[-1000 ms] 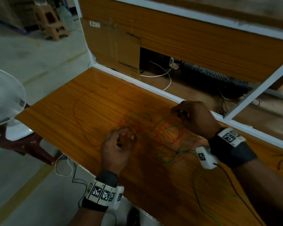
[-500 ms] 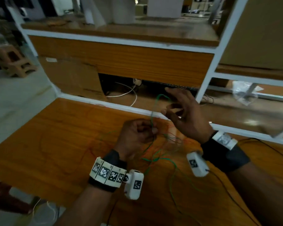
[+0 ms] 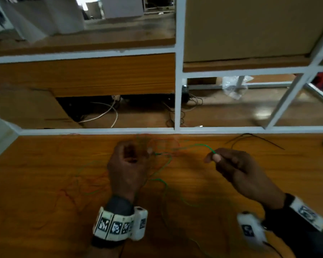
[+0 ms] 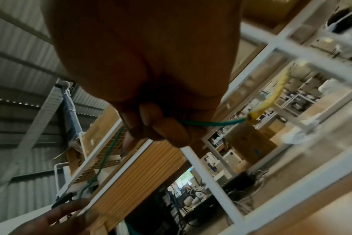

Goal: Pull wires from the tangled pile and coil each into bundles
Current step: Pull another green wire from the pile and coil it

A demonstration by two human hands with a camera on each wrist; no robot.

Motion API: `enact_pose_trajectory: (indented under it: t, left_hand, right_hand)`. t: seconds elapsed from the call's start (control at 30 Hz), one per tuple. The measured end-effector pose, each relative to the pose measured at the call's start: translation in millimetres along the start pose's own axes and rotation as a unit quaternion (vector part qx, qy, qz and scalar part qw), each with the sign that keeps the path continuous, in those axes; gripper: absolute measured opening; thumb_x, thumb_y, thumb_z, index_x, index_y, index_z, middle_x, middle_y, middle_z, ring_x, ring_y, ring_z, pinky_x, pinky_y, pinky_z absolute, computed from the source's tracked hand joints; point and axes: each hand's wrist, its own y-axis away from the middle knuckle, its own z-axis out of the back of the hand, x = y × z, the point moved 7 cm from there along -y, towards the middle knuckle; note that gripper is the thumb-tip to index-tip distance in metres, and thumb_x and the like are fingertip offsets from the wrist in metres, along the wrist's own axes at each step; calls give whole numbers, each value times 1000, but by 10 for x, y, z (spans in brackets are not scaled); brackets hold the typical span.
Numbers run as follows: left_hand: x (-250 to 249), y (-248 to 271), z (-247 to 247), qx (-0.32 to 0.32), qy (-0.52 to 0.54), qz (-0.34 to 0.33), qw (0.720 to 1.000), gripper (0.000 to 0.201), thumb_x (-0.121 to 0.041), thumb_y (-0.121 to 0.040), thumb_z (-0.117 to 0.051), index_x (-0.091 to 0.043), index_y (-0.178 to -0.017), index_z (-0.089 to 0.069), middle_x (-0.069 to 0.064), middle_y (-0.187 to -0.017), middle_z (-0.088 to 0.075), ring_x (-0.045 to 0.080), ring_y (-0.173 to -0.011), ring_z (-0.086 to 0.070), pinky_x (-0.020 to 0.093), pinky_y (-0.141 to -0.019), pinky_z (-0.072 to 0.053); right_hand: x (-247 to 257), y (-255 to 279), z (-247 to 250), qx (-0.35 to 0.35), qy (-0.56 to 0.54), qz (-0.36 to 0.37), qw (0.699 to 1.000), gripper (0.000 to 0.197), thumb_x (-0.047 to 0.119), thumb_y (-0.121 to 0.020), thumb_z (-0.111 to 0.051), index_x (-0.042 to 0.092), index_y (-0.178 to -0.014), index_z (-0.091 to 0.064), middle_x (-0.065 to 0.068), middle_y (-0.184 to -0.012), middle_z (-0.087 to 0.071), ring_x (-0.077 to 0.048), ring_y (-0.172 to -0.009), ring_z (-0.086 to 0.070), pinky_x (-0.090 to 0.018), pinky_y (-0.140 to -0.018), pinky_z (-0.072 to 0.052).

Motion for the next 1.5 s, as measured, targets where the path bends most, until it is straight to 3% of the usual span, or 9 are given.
enact_pose_trajectory:
  t: [0.1,0.2,0.43,0.6,0.7,0.87,1.03,1.17,1.5]
  left_hand:
    - [54,-39,-289,128,-164,-133,969,76,-38,-72,-88,-34,-137,-49,-8,-143,-45,18,-134,-42,36,-108,-39]
    - [206,60,-780,303,-231,-115,917,30,-26,-89,-73,-28,-118,-68,-2,-134,-60,17,-122,-54,17,-95,-40]
    - [409,72,-656,253,-87,-28,963,24,-7,-84,-76,-31,-86,-80,-22,-90,-75,-5,-86,-68,23,-71,-52]
    - [-62,466,-1006,236,-142,-187,943,18,-24,-88,-65,-16,-96,-80,-4,-93,-76,6,-86,-66,25,-82,-56]
    - [-191,781,-1431,278,-165,-251,912,14,-27,-82,-69,-20,-87,-80,-3,-84,-77,8,-85,-63,-2,-87,-33]
    - [-203,883,-1665,263,-202,-262,906,20,-33,-89,-61,-26,-98,-78,-7,-95,-77,7,-83,-70,14,-83,-42]
    - [-300,716,-1616,340,-130,-322,874,14,-22,-88,-73,-22,-102,-75,-17,-97,-71,-22,-85,-55,0,-77,-42]
    - [-185,418,-1534,346,-120,-196,910,14,-25,-90,-72,-36,-100,-71,-31,-94,-63,-18,-84,-60,1,-70,-44]
    - [401,-27,-1212,268,-61,-16,961,16,-20,-87,-74,-33,-96,-73,-10,-98,-75,1,-89,-69,20,-78,-55]
  right_hand:
    - [-124,253,333,1,-26,-28,999,28,20,-101,-51,5,-99,-74,10,-55,-41,-3,-48,-33,-18,-50,-28]
    - [-353,377,465,-20,-69,-48,996,27,19,-102,-52,3,-100,-73,5,-56,-38,-9,-49,-31,-23,-48,-25]
    - [-1028,585,1240,-146,155,-86,973,27,47,-101,-49,39,-100,-74,3,-67,-62,-24,-58,-58,-42,-52,-44]
    - [-1244,791,1221,-114,474,-117,865,49,33,-94,-67,12,-139,-63,-18,-130,-65,-44,-119,-52,-58,-91,-51]
    - [-800,706,785,-113,393,-16,913,43,43,-98,-58,14,-129,-70,-8,-127,-69,-35,-125,-52,-51,-100,-48]
    - [-556,457,115,-28,326,72,942,17,29,-92,-64,21,-100,-77,3,-94,-77,-20,-104,-62,-35,-84,-56]
    - [-390,391,383,-67,293,80,950,16,13,-91,-62,23,-85,-73,20,-83,-59,-13,-90,-52,-20,-69,-28]
    - [-302,448,769,-118,228,54,965,30,3,-93,-69,30,-80,-64,27,-92,-62,-13,-97,-57,-25,-73,-41]
    - [-407,681,1261,-189,203,-32,960,25,12,-94,-69,30,-76,-67,16,-87,-68,2,-93,-60,-15,-73,-40]
